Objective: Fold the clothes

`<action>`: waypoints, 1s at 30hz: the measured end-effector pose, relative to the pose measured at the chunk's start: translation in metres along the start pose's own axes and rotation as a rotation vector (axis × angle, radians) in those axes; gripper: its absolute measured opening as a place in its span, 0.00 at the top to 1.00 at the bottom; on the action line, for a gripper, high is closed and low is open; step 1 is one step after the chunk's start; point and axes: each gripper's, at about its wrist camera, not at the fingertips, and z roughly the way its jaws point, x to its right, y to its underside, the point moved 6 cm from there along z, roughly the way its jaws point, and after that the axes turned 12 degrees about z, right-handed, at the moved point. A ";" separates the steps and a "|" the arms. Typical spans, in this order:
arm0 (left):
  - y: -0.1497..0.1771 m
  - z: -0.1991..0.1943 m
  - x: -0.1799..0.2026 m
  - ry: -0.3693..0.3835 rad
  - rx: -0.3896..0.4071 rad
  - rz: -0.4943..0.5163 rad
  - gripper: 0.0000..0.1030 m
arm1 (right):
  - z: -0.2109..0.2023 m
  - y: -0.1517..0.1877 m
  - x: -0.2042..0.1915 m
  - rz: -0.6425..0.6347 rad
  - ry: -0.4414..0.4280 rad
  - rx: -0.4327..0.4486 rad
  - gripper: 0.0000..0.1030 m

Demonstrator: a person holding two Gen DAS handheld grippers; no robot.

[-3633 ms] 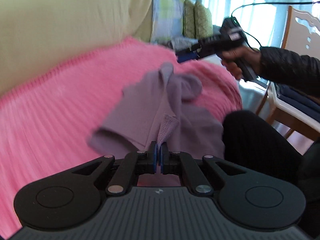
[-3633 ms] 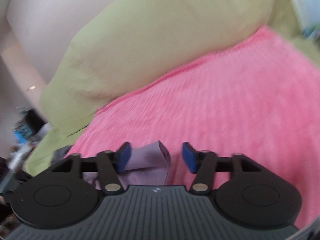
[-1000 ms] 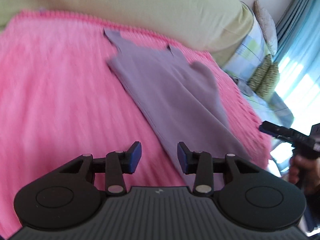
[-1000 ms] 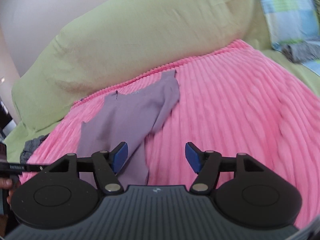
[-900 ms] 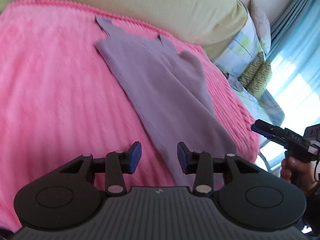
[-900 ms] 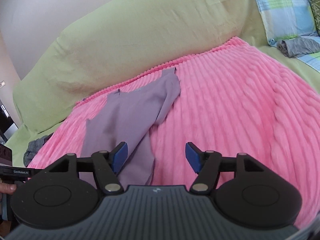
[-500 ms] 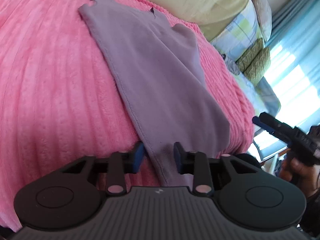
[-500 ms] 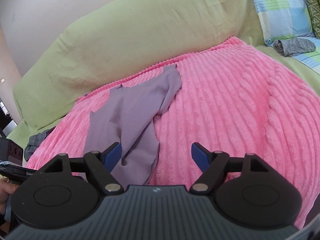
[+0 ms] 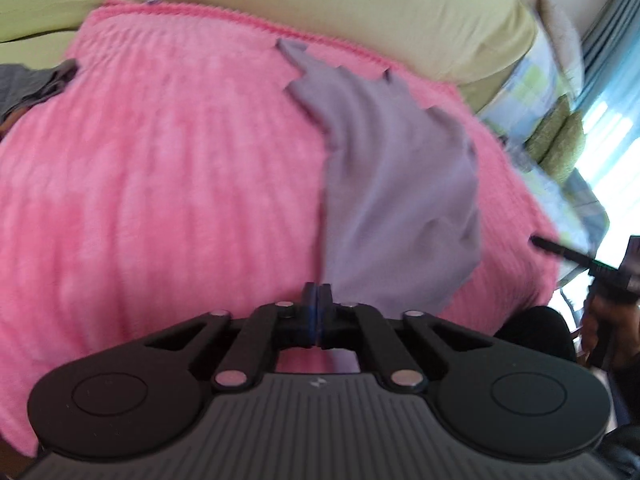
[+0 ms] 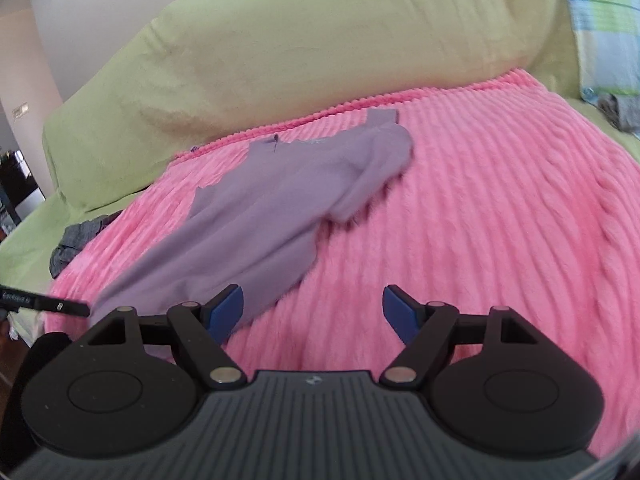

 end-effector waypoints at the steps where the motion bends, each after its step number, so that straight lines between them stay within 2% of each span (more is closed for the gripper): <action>1: 0.000 0.000 -0.001 0.003 0.004 -0.003 1.00 | 0.007 -0.004 0.000 -0.005 -0.001 0.000 0.30; 2: 0.000 -0.001 -0.002 0.005 0.008 -0.005 1.00 | 0.018 -0.010 0.001 0.001 -0.012 -0.004 0.31; 5: -0.002 -0.002 0.001 0.039 0.036 -0.003 1.00 | 0.055 -0.030 0.014 0.057 -0.051 -0.023 0.45; 8: -0.007 0.002 0.007 0.127 0.060 -0.009 1.00 | 0.082 -0.039 0.028 0.113 -0.085 -0.044 0.47; 9: -0.008 0.006 0.009 0.130 0.052 -0.009 0.99 | 0.087 -0.040 0.031 0.131 -0.114 -0.045 0.47; 11: -0.010 0.015 0.012 0.135 0.036 -0.008 0.84 | 0.098 -0.043 0.037 0.169 -0.172 -0.048 0.47; 13: -0.011 0.026 0.018 0.131 0.023 0.021 0.77 | 0.106 -0.044 0.042 0.220 -0.231 -0.057 0.59; 14: -0.012 0.030 0.022 0.120 0.015 0.049 0.77 | 0.108 -0.046 0.046 0.262 -0.269 -0.072 0.85; 16: -0.013 0.037 0.029 0.097 0.001 0.103 0.77 | 0.106 -0.048 0.048 0.288 -0.293 -0.110 0.88; 18: -0.013 0.038 0.035 0.078 -0.012 0.156 0.77 | 0.088 -0.055 0.046 0.245 -0.269 -0.149 0.88; 20: -0.013 0.037 0.040 0.067 -0.021 0.201 0.77 | 0.062 -0.066 0.047 0.181 -0.204 -0.160 0.89; 21: -0.013 0.038 0.042 0.057 -0.028 0.228 0.77 | 0.052 -0.071 0.048 0.154 -0.168 -0.163 0.96; 22: -0.012 0.038 0.045 0.043 -0.038 0.259 0.77 | 0.038 -0.078 0.050 0.117 -0.114 -0.158 1.00; 25: -0.012 0.037 0.050 0.024 -0.045 0.297 0.77 | -0.006 -0.105 0.065 0.004 0.086 -0.063 1.00; 27: -0.014 0.034 0.058 0.008 -0.041 0.327 0.78 | -0.027 -0.117 0.073 0.022 0.113 -0.004 1.00; 29: -0.018 0.030 0.071 0.033 -0.016 0.360 0.73 | -0.034 -0.111 0.072 0.070 0.052 0.008 0.96; 30: -0.022 0.027 0.085 0.069 0.008 0.386 0.73 | -0.029 -0.101 0.069 0.075 0.025 -0.012 0.93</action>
